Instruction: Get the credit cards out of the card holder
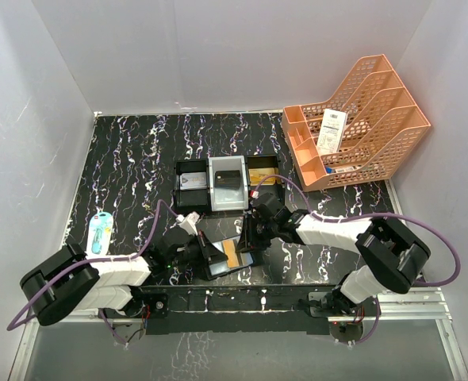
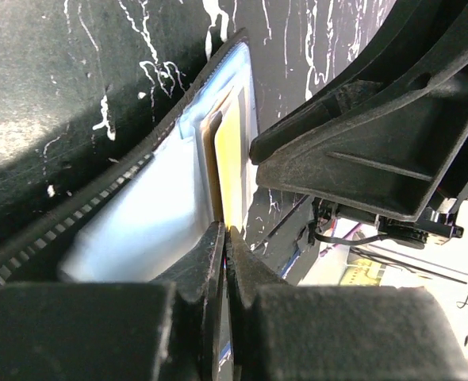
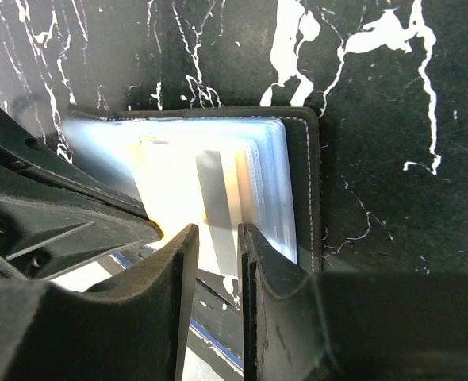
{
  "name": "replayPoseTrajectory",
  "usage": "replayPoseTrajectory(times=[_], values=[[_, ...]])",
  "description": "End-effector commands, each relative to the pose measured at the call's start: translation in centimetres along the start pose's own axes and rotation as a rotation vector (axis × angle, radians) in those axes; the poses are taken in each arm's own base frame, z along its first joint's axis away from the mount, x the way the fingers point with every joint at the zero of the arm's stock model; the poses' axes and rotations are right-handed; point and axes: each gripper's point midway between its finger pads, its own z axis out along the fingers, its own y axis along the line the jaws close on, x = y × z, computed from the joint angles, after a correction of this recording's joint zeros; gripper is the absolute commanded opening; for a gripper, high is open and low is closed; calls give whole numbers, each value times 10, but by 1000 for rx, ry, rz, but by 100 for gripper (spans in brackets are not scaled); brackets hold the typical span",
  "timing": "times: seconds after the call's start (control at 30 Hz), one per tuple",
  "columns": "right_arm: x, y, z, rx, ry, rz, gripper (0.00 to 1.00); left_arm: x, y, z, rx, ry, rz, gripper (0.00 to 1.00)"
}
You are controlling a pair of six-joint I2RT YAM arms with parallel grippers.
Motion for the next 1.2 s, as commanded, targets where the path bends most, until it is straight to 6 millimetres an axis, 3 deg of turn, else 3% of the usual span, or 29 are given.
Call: replayPoseTrajectory(times=[0.0,0.4,0.8,1.17], values=[[-8,4,2,1,-21,-35,24,-6,-12,1,20,-11,36,0],[1,-4,12,6,13,-13,17,-3,-2,-5,-36,1,54,0],[-1,1,10,-8,11,-16,16,-1,8,-11,-73,-2,57,0],[-16,38,-9,-121,-25,-80,19,0,16,-12,-121,5,63,0]])
